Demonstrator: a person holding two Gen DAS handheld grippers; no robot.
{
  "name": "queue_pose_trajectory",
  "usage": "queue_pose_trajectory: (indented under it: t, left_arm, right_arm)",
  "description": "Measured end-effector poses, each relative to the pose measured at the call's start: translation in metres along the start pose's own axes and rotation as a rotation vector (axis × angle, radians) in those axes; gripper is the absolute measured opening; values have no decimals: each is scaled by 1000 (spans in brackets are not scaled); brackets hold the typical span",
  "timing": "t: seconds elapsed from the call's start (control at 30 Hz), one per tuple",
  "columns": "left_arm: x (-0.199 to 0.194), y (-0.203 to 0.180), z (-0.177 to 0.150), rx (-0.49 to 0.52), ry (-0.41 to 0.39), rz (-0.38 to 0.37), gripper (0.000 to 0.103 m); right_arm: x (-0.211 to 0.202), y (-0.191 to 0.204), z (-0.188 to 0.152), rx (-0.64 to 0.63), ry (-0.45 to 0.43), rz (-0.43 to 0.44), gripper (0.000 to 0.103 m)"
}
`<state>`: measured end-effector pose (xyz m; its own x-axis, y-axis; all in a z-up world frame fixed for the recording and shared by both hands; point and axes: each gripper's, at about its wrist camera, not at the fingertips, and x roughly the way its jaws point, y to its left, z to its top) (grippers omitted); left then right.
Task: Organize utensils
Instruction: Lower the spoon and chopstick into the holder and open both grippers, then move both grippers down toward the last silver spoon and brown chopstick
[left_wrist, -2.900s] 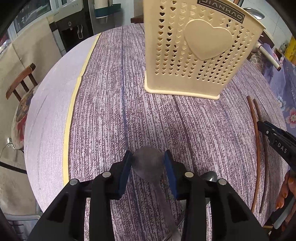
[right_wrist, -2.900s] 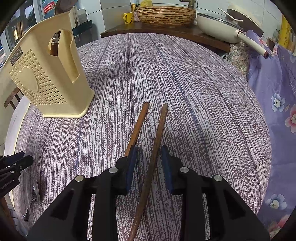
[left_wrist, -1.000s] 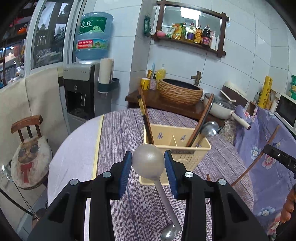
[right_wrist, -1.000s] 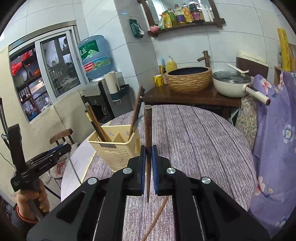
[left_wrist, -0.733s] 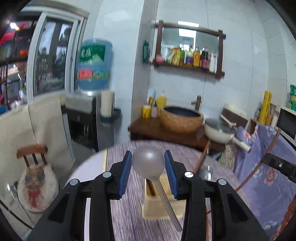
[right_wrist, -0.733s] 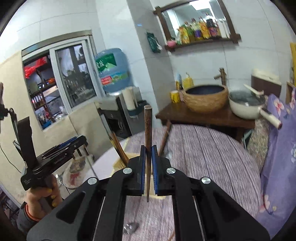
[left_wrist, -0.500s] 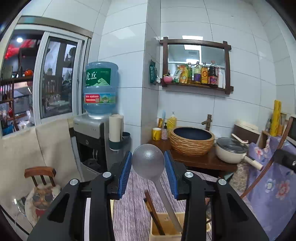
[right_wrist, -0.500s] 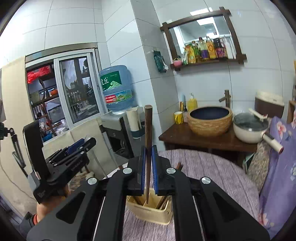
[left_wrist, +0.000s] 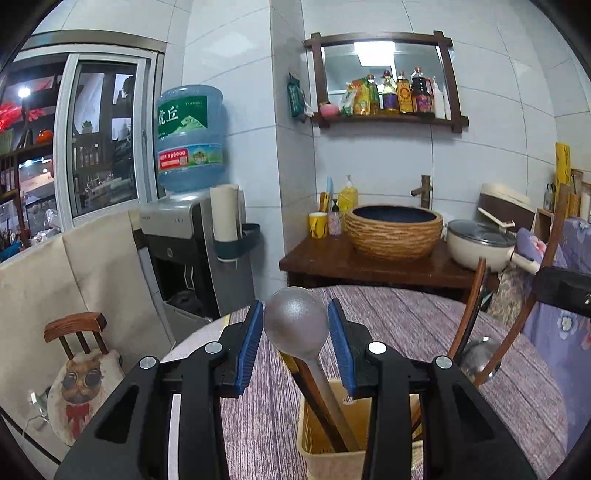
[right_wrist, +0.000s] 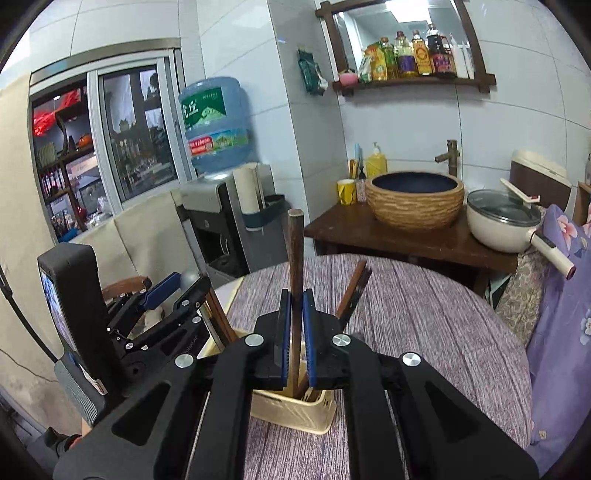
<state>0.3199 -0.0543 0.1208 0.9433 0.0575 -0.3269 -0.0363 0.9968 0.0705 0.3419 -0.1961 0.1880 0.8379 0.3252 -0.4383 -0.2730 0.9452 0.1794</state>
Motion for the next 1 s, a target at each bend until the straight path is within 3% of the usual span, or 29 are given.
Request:
queue_pose_trajectory:
  t: [0.27,0.43,0.53,0.57,0.6,0.63,0.7,0.77,0.83,1.0]
  left_arm:
    - [7,-12,-27,54,53,-30,37]
    - [6,-16,-40,78,74,-51,37]
    - [-1,-16,-42,97,62,-53,53]
    - [-7,-14,-42,93,45,-53,64]
    - [-13,-12,-42,85,27,-55,70]
    - [-20,-9,-42,75,9,-62,71]
    - [-35,-3,-41,69,-16,-83,76]
    - [-51,3,-43,66,-41,-89,83]
    - [-62,9,-48,55,-45,-100,91]
    - [-83,23,-72,73,12,-172,97]
  right_arm:
    - [27,-5,-32,11,57,-10,8]
    - [29,-9,-41,0,33,-31,8]
    - [28,-14,-43,7,30,-34,10]
    - [26,-16,-44,12,25,-39,11]
    - [24,-17,-45,16,15,-42,21]
    - [20,-18,-47,22,0,-41,45]
    - [11,-18,-50,27,-22,-44,66]
    - [-1,-15,-56,9,-48,-63,66]
    - [-12,-13,-62,-7,-59,-72,81]
    - [-37,-12,-93,-25,-36,-95,94]
